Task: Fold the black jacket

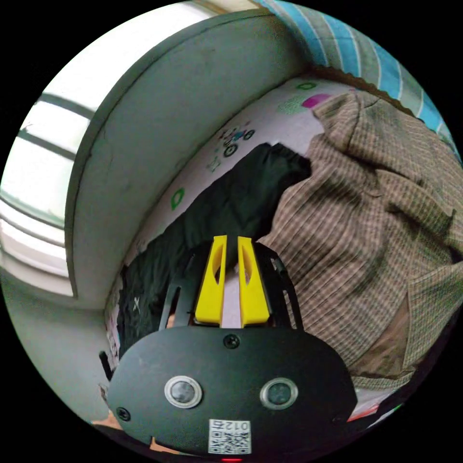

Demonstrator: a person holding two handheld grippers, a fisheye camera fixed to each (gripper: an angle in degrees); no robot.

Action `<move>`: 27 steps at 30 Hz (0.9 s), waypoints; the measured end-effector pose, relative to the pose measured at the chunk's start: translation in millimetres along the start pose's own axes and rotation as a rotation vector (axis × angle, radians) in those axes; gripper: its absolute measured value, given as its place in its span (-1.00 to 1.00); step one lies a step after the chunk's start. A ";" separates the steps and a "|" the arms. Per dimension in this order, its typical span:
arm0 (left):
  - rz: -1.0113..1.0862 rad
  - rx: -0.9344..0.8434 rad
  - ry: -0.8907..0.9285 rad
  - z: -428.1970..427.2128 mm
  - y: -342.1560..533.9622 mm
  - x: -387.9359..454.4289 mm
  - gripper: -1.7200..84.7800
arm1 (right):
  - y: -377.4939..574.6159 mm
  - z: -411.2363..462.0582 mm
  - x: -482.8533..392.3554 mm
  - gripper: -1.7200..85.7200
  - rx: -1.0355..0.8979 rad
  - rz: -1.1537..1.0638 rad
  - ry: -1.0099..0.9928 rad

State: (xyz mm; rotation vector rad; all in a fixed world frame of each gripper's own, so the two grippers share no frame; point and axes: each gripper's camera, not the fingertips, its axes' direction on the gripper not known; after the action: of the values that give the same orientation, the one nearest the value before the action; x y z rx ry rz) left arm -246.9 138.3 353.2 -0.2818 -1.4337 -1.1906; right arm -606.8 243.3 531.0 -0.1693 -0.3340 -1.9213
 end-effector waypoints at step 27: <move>0.594 0.117 -0.077 66.7 -145.2 232.7 -0.91 | -102.1 -43.1 29.5 -0.96 0.013 -0.039 0.132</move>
State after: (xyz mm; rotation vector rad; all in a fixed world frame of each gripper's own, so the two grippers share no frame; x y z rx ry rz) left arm -460.8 19.5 493.9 -0.6268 -1.3475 -0.6153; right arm -710.7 238.2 482.8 -0.0273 -0.2632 -1.9572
